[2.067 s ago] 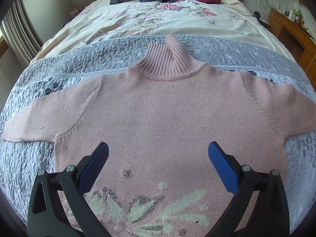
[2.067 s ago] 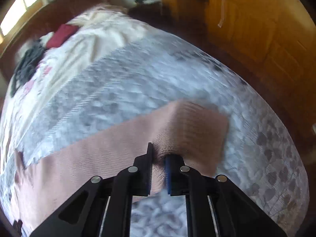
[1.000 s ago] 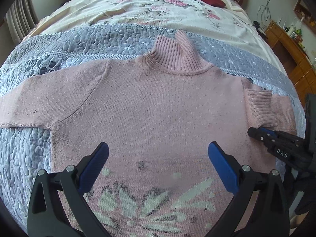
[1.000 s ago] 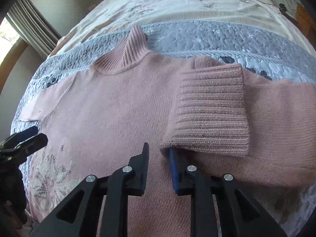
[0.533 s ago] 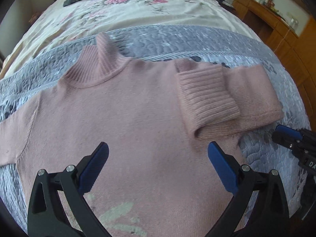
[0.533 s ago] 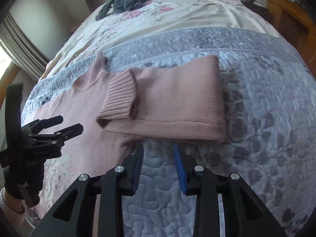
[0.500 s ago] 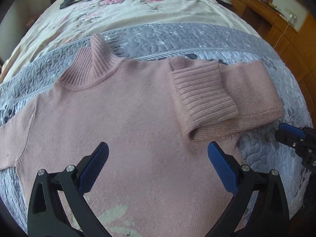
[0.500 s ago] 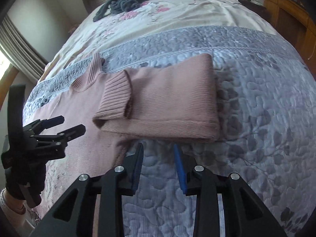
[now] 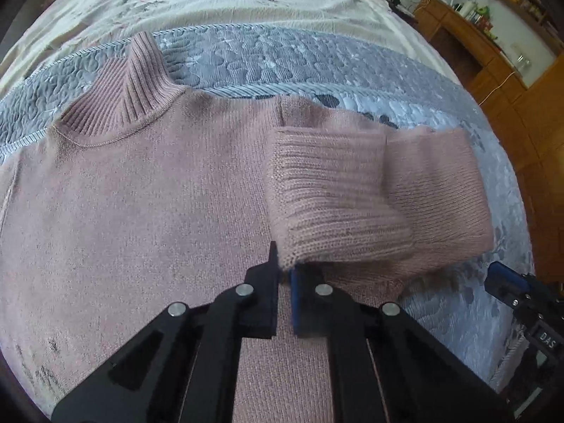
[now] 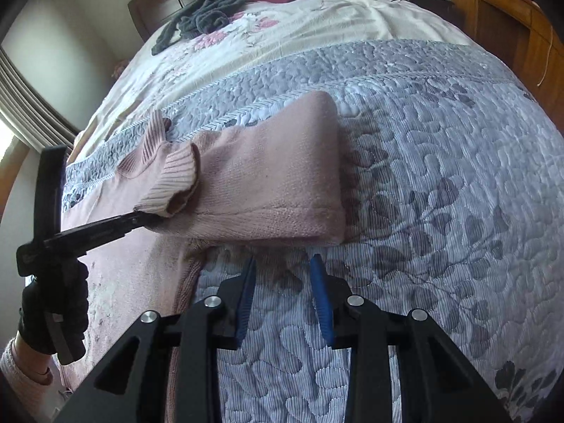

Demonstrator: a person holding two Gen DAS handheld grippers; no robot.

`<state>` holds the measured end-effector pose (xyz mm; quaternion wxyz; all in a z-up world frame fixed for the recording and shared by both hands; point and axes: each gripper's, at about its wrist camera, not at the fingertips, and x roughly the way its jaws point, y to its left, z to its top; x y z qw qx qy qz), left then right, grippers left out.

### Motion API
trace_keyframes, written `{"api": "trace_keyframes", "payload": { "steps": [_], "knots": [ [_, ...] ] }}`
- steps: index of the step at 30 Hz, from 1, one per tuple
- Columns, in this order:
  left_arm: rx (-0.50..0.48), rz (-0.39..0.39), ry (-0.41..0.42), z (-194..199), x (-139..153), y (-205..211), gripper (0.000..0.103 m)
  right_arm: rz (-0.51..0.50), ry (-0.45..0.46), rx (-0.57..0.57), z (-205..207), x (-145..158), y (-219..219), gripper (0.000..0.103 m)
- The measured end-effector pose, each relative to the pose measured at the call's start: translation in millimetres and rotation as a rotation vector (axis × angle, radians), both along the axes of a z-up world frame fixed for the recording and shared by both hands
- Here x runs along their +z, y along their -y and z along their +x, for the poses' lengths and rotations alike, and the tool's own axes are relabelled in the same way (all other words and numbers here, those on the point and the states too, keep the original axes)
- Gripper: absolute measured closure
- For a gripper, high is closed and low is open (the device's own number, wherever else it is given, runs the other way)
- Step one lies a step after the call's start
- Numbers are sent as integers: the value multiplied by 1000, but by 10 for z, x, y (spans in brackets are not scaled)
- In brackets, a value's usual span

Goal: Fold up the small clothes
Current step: 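Lay the cuff near the collar with the left tool and open it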

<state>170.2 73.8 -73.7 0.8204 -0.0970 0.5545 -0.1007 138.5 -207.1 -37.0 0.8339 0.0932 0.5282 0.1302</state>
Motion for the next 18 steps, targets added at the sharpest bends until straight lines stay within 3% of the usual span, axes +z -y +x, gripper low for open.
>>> {"api": "trace_keyframes", "payload": {
  "steps": [5, 8, 15, 18],
  "knots": [
    [79, 3, 60, -140, 212, -474, 100, 44, -7, -23, 105, 44, -21, 70],
    [135, 18, 79, -187, 289, -817, 100, 93, -39, -29, 218, -9, -66, 62],
    [226, 52, 80, -247, 245, -1464, 100, 241, -152, -48, 536, -298, -336, 62],
    [279, 55, 80, -297, 210, -1736, 100, 228, -158, -28, 601, -346, -517, 62]
  ]
}}
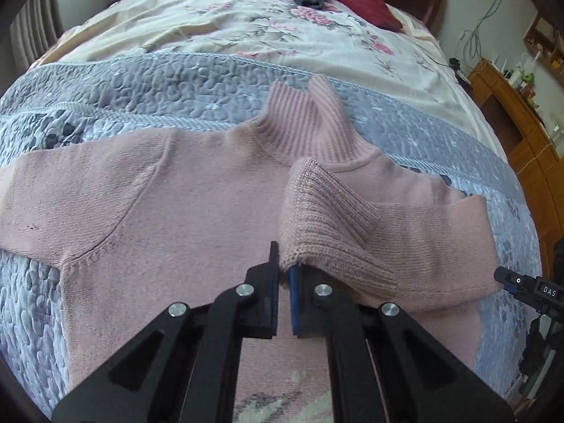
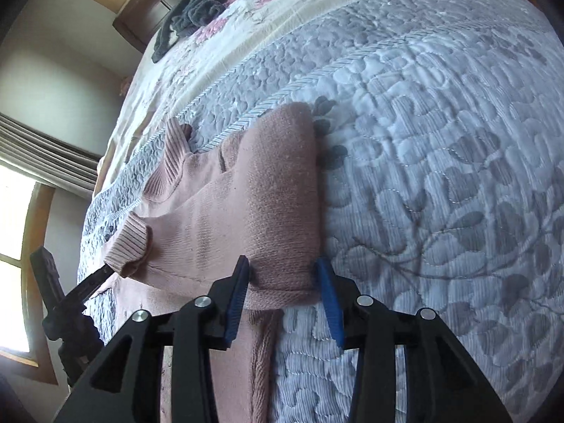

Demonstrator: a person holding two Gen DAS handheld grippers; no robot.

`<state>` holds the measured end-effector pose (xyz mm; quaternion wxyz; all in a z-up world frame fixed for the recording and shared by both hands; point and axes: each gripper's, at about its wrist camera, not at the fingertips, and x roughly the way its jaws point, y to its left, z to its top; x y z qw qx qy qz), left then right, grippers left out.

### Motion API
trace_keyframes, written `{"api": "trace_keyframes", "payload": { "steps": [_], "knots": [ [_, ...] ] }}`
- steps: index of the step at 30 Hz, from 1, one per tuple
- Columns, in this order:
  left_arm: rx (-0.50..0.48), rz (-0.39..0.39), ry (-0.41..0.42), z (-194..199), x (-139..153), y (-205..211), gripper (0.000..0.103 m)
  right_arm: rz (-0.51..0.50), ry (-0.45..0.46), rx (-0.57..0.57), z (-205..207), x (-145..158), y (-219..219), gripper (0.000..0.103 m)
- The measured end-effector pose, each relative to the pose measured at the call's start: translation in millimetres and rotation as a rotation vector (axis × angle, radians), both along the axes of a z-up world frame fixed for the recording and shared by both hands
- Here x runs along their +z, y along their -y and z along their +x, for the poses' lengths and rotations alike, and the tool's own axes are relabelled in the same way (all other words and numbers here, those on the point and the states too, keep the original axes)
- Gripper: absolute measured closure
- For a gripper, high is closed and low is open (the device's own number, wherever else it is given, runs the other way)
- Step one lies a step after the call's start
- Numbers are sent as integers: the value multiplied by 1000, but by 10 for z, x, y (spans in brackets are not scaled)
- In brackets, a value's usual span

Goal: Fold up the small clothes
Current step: 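Lay the cuff near the collar with the left tool and open it, then reach the left tool to the other sleeve cuff and grasp it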

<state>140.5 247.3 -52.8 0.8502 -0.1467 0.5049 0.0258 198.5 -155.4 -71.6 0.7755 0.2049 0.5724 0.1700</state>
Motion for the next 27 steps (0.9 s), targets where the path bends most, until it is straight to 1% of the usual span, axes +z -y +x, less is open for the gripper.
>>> {"api": "trace_keyframes", "payload": {
  "steps": [3, 5, 7, 10, 13, 15, 16, 19, 21, 25, 27],
  "knots": [
    [46, 8, -21, -42, -103, -242, 100, -33, -12, 19, 33, -44, -129, 62],
    [44, 0, -56, -28, -223, -328, 100, -82, -22, 27, 51, -91, -200, 65],
    [39, 13, -81, -26, -343, -354, 98, -114, -34, 30, 54, -152, -240, 65],
    [64, 19, -89, -8, -424, -414, 88, -146, -30, 39, 52, -196, -276, 67],
    [129, 0, -64, -19, -388, -596, 71, -147, -29, 48, 52, -216, -274, 67],
    [173, -41, -56, -46, -353, -732, 70, -139, -33, 47, 56, -227, -264, 67],
    [186, -44, -56, -64, -338, -778, 69, -137, -35, 47, 59, -230, -258, 67],
    [239, 12, -49, -193, -278, -897, 69, -149, -35, 52, 62, -222, -270, 67],
    [291, 62, -34, -303, -234, -1014, 72, -154, -35, 56, 73, -217, -287, 67],
    [296, 77, -41, -409, -173, -1202, 72, -160, -32, 46, 96, -139, -325, 67],
    [273, 74, -30, -412, -113, -1204, 71, -192, 15, 39, 55, 19, -348, 65]
  ]
}}
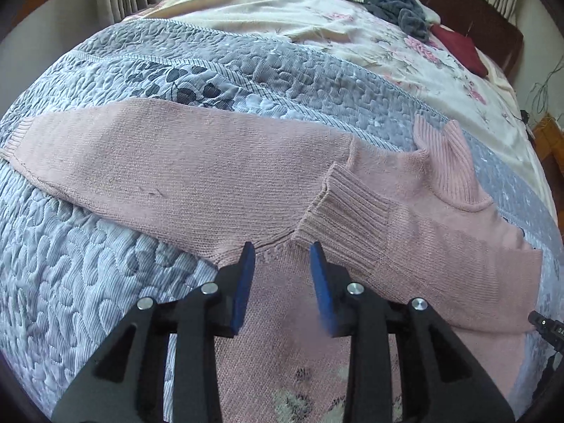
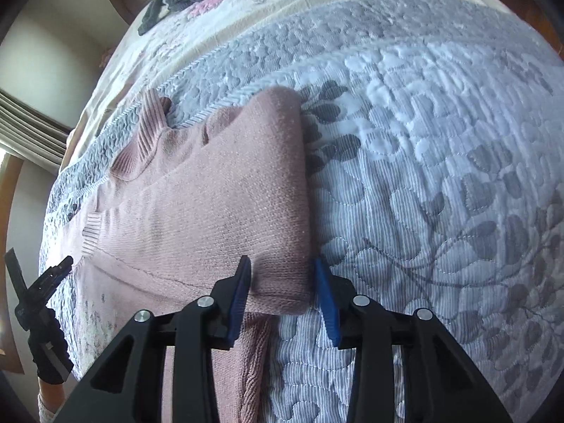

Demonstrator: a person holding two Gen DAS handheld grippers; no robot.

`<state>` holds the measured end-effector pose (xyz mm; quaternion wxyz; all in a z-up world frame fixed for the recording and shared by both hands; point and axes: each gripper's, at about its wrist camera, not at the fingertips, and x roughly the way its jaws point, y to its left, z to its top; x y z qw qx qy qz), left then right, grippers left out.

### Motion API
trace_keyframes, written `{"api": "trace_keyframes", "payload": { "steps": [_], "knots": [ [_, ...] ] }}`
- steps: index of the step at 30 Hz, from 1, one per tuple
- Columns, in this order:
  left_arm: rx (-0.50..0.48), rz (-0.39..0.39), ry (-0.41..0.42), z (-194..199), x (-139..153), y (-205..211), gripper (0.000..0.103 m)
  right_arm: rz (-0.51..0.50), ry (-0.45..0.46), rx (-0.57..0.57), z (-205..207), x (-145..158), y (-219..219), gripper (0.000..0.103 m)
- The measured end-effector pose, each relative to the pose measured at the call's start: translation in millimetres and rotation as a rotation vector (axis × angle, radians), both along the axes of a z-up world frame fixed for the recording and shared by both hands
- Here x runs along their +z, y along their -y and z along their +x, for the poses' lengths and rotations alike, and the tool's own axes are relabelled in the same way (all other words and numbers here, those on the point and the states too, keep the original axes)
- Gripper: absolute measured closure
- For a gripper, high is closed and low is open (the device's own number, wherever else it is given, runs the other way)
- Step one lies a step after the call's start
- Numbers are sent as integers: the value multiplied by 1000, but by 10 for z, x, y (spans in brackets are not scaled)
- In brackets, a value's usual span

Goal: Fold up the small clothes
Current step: 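Reach the left tool to the other sleeve cuff and grasp it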

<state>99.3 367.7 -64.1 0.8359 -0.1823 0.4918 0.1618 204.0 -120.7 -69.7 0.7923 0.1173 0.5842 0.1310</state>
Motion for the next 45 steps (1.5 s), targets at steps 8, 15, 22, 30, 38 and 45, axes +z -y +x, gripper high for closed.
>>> {"api": "trace_keyframes", "payload": {
  "steps": [8, 15, 22, 30, 38, 45],
  "knots": [
    [-204, -32, 14, 342, 20, 589, 64, -19, 29, 147, -20, 182, -585, 65],
    [-235, -10, -105, 502, -448, 618, 62, -62, -24, 130, -12, -156, -600, 66],
    [-201, -56, -33, 176, -121, 247, 50, -49, 32, 165, -161, 217, -781, 51],
    [26, -5, -51, -626, 95, -1174, 33, 5, 29, 278, -373, 269, -1338, 45],
    [336, -119, -11, -1339, 31, -2674, 35, -13, 25, 319, -444, 126, -1649, 45],
    [455, -225, 101, -1360, -66, -3344, 37, -62, 35, 298, -368, 52, -1670, 45]
  ]
}}
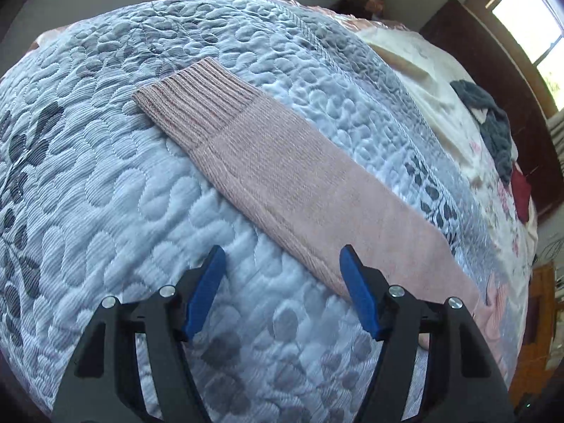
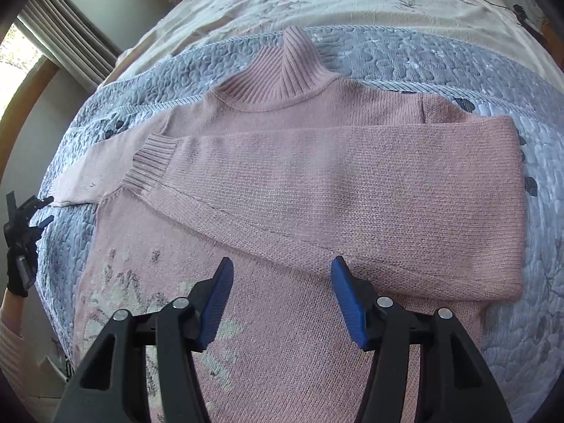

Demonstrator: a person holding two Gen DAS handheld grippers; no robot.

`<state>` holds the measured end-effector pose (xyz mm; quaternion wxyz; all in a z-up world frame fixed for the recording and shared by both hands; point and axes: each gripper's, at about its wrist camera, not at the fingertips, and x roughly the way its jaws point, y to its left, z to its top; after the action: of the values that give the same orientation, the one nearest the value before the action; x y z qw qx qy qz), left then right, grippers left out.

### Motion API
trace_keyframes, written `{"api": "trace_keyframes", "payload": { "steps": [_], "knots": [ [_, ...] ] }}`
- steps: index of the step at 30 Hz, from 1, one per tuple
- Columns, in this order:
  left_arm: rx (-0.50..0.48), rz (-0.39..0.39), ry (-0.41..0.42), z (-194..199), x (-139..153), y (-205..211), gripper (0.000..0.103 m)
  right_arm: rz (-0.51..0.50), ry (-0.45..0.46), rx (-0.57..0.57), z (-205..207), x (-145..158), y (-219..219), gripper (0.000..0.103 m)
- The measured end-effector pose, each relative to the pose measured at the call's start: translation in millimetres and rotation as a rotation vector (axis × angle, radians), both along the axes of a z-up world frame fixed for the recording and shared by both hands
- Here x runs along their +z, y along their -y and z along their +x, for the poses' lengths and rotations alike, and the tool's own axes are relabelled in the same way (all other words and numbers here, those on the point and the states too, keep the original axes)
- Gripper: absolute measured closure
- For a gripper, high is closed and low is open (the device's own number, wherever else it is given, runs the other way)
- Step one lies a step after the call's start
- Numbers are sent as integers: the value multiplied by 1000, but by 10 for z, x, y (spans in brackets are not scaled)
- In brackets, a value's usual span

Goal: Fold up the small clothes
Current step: 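Reach the left tool to the other sleeve cuff and grasp it, then fold the held sleeve across the sweater front with the left tool, release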

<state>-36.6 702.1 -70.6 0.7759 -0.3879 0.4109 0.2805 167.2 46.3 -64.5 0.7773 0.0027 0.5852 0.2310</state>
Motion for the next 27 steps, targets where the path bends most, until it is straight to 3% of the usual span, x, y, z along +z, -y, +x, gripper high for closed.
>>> {"api": "trace_keyframes", "payload": {
  "steps": [8, 11, 14, 16, 17, 22, 27],
  "knots": [
    [66, -32, 81, 166, -117, -354, 37, -25, -6, -12, 27, -117, 8, 45],
    [78, -33, 89, 216, -130, -462, 42, -36, 1, -6, 21, -130, -4, 45],
    [95, -22, 78, 246, -129, -549, 61, -43, 7, -4, 15, -137, -8, 45],
    [106, -16, 60, 248, -132, -596, 90, -45, 7, -4, 15, -137, -9, 45],
    [107, -19, 58, 245, -135, -612, 94, -46, 7, -3, 17, -135, -8, 45],
    [97, 15, 75, 212, -36, -548, 98, -46, 10, -5, 8, -113, 7, 45],
    [11, 81, 132, 300, 230, -206, 98, -47, 15, -14, -13, -73, 80, 45]
  ]
}}
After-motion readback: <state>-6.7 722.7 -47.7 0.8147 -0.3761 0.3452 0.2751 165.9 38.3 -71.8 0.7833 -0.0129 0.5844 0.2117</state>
